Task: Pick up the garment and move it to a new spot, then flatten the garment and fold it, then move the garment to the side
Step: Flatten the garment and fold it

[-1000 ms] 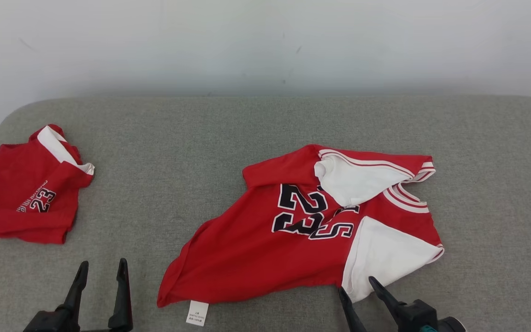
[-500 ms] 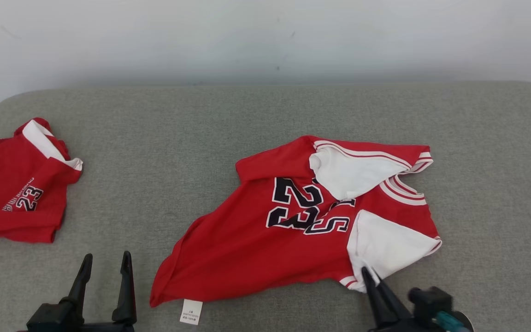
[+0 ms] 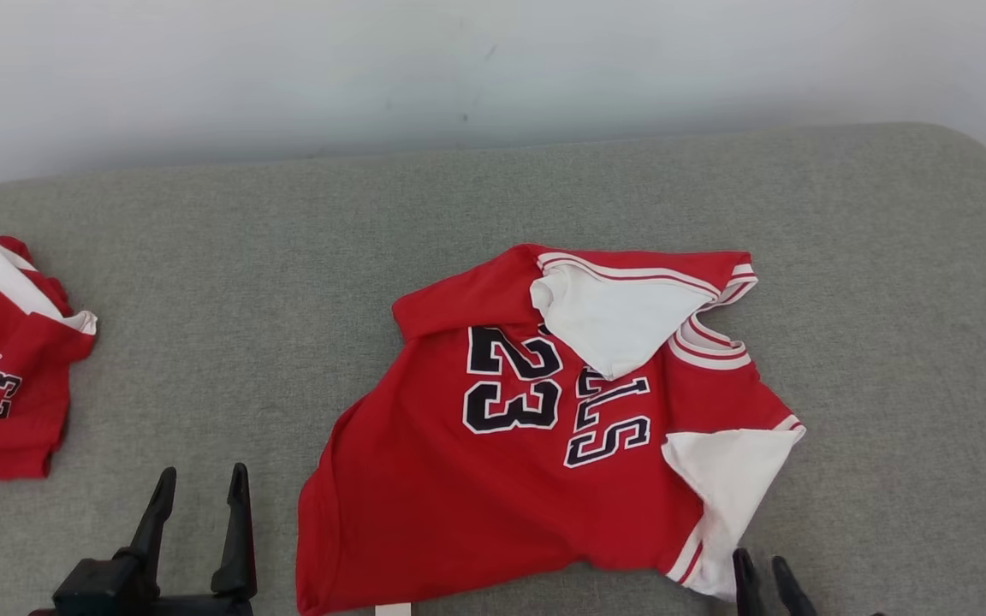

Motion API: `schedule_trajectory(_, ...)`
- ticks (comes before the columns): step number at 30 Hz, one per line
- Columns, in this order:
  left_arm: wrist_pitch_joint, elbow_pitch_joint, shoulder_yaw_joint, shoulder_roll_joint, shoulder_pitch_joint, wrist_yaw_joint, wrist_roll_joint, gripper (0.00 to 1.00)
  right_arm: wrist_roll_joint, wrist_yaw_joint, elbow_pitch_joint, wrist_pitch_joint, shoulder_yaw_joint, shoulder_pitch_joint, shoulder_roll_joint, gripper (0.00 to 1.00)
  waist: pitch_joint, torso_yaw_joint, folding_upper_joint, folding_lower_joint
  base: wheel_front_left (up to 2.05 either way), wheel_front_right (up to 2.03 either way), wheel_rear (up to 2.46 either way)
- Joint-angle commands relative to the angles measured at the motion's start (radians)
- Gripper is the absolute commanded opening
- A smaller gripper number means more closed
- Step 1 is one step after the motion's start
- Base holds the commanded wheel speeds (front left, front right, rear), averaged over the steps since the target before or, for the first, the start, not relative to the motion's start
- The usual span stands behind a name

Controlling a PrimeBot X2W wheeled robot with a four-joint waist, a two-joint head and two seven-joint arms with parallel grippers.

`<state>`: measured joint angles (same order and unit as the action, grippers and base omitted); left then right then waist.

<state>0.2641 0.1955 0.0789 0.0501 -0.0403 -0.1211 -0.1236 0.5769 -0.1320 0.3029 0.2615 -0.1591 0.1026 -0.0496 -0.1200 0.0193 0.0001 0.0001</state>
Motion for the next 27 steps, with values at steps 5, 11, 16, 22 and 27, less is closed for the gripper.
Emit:
schedule_trajectory(5, 0.0, 0.007, 0.009, 0.001, 0.0, -0.003, 0.007, 1.0, -0.034, 0.003, -0.066, 0.005, 0.04, -0.01, -0.001, 1.0, 0.019, 0.019, -0.0001, -0.0001, 0.0, 0.0, 0.0)
schedule_trajectory(11, 0.0, 0.012, 0.005, 0.001, 0.016, -0.006, 0.008, 1.0, -0.091, 0.003, -0.171, 0.005, 0.068, -0.017, -0.001, 1.0, 0.043, 0.013, -0.0001, -0.0001, 0.0, 0.0, 0.0)
schedule_trajectory(16, 0.0, 0.011, 0.003, 0.0, 0.033, -0.007, 0.011, 1.0, -0.216, 0.003, -0.263, 0.003, 0.06, -0.018, -0.001, 1.0, 0.063, -0.001, -0.0001, -0.0001, 0.0, 0.0, 0.0)
schedule_trajectory(22, 0.0, 0.002, 0.01, 0.0, 0.053, -0.008, 0.013, 1.0, -0.357, 0.003, -0.294, 0.003, 0.027, -0.028, -0.001, 1.0, 0.072, -0.013, -0.0001, -0.0001, 0.0, 0.0, 0.0)
schedule_trajectory(27, 0.0, 0.001, 0.013, 0.001, 0.055, -0.008, 0.009, 1.0, -0.427, 0.003, -0.264, 0.003, 0.018, -0.021, -0.001, 1.0, 0.074, -0.024, -0.0001, -0.0001, 0.0, 0.0, 0.0)
